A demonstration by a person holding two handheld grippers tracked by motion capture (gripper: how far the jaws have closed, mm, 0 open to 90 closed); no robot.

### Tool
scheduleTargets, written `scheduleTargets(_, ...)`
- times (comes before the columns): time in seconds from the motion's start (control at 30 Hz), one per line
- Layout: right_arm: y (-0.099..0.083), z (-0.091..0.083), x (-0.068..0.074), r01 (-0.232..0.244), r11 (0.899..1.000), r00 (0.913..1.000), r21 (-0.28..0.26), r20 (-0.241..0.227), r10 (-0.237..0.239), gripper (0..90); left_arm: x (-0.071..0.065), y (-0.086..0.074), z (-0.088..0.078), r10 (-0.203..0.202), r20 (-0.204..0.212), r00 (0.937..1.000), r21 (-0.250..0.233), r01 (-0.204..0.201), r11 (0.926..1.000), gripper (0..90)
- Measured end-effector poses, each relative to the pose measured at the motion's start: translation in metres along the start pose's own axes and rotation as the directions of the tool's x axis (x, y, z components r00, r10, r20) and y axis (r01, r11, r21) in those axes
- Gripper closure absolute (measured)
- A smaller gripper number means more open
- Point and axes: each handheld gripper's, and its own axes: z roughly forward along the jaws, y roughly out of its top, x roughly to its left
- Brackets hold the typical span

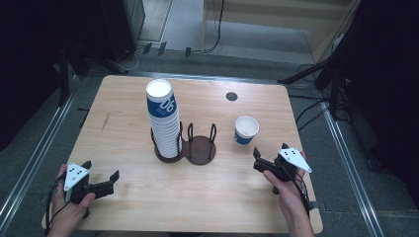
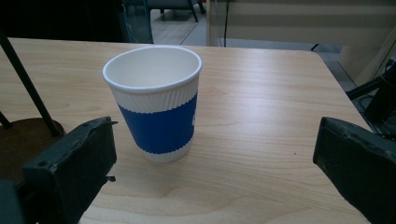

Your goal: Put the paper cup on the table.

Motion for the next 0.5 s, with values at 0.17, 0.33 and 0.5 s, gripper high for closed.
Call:
scheduleTargets(0.17,-0.004,-0.007,-0.005,0.004,1.0,1.0,-0.001,0.004,-0.004,0.0,0.0,0.0,0.0,0.002,-0.001,1.0,0.001,-0.002,1.0,0.0)
scheduleTargets(0.33,-0.013,-0.015,-0.014,-0.008,1.0,0.9998,0.005,0.018,0.008,0.0,0.0,0.0,0.0,0.002,-0.002,1.0,0.002,-0.002,1.0,0.0)
scheduleTargets(0.5,-0.019,-0.022,-0.021,-0.014,1.0,0.9996,0.007,0.024,0.014,0.0,0.0,0.0,0.0,0.001,-0.002,1.0,0.002,-0.001,1.0,0.0)
